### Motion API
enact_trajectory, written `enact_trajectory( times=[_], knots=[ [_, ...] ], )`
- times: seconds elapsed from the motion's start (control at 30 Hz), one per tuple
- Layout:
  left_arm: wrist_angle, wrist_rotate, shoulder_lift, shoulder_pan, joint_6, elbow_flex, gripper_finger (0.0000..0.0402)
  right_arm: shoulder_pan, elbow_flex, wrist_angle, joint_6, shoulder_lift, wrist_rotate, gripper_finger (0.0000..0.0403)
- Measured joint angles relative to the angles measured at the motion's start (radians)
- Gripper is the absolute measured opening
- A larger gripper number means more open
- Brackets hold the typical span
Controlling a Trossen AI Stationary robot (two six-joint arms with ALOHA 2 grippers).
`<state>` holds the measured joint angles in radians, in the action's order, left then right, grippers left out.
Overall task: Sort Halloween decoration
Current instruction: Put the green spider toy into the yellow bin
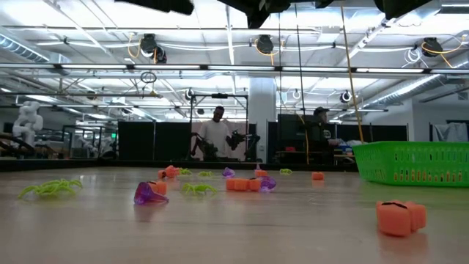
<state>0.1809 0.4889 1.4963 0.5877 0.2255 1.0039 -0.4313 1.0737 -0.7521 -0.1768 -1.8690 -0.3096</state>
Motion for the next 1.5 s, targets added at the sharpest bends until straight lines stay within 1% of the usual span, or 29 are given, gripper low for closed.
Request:
enact_trajectory(
  times=[0.13,0.27,0.5,0.67,0.73,0.87,1.03,1.27,1.4,1.5],
  knots=[
    [0.064,-0.032,0.0,0.0,-0.092,0.0,0.0194,-0.003,0.0,0.008,0.0,0.0,0.001,0.0002],
    [0.103,-0.036,0.0,0.0,-0.154,0.0,0.0208,-0.003,0.0,0.033,0.009,0.0,0.001,0.0002],
    [0.114,-0.034,0.0,0.001,-0.195,0.0,0.0213,-0.012,0.0,0.044,0.011,0.0,0.001,0.0002],
    [0.113,-0.029,0.0,-0.003,-0.228,-0.019,0.0213,-0.02,0.0,0.098,0.036,0.009,0.0,0.0002],
    [0.113,-0.028,0.0,-0.005,-0.25,-0.043,0.0213,-0.024,0.0,0.158,0.075,0.032,0.0,0.0002],
    [0.116,-0.015,0.0,-0.006,-0.287,-0.087,0.0213,-0.035,0.0,0.34,0.193,0.11,0.0,0.0002],
    [0.113,0.015,0.0,-0.006,-0.297,-0.102,0.0213,-0.053,0.0,0.589,0.316,0.216,0.0,0.0002],
    [0.084,0.025,0.0,-0.022,-0.297,-0.102,0.0213,-0.106,0.0,0.974,0.596,0.37,0.005,0.0002],
    [0.063,0.025,0.0,-0.036,-0.297,-0.103,0.0212,-0.159,0.0,1.166,0.781,0.432,0.092,0.0002],
    [0.043,0.025,0.0,-0.05,-0.297,-0.103,0.0212,-0.214,0.0,1.262,0.897,0.456,0.157,0.0002]
  ],
)
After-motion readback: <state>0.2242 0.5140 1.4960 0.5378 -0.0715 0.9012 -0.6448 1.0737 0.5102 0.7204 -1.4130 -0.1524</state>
